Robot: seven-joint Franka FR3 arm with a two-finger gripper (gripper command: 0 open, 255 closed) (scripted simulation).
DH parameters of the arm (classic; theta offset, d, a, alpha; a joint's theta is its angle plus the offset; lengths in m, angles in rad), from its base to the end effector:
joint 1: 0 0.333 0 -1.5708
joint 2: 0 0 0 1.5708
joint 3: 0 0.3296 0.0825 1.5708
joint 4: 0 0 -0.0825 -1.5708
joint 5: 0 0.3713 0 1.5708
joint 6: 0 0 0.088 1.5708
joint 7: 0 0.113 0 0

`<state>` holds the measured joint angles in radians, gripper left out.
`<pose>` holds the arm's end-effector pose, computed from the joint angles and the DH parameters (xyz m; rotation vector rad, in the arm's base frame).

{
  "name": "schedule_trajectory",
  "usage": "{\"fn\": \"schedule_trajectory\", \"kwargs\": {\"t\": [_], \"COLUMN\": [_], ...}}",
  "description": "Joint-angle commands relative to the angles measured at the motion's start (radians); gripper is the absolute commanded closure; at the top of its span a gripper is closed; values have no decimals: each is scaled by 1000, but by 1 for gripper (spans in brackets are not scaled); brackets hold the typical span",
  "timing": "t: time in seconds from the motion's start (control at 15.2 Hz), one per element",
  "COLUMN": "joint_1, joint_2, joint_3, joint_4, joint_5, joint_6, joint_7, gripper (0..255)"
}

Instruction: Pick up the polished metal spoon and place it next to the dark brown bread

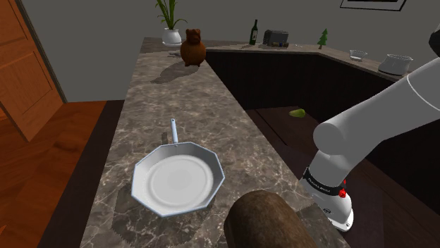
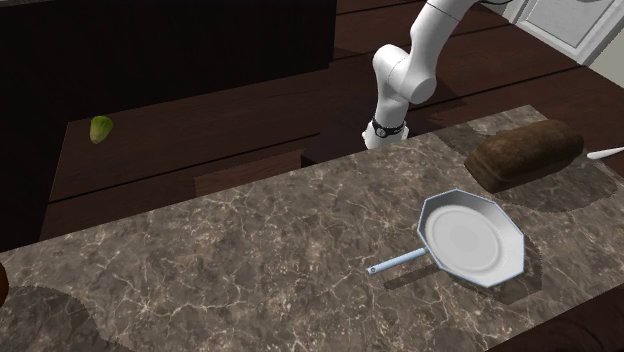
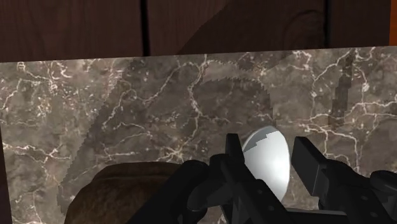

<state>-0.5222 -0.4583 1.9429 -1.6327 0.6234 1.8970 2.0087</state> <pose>-0.0591 0.6312 0.5067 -2.8560 1.0433 0.2927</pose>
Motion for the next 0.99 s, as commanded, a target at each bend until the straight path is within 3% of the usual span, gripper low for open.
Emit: {"fn": "schedule_trajectory", "kwargs": {"t": [0.0, 0.86, 0.92], "joint_1": [-4, -56, 0], "joint_2": [4, 13, 58], "joint_3": [-4, -9, -45], "joint_4": [24, 199, 142], "joint_5": [-7, -32, -67], "joint_6": [-24, -183, -160], "joint_7": [9, 56, 54], "gripper": [255, 255, 255]}}
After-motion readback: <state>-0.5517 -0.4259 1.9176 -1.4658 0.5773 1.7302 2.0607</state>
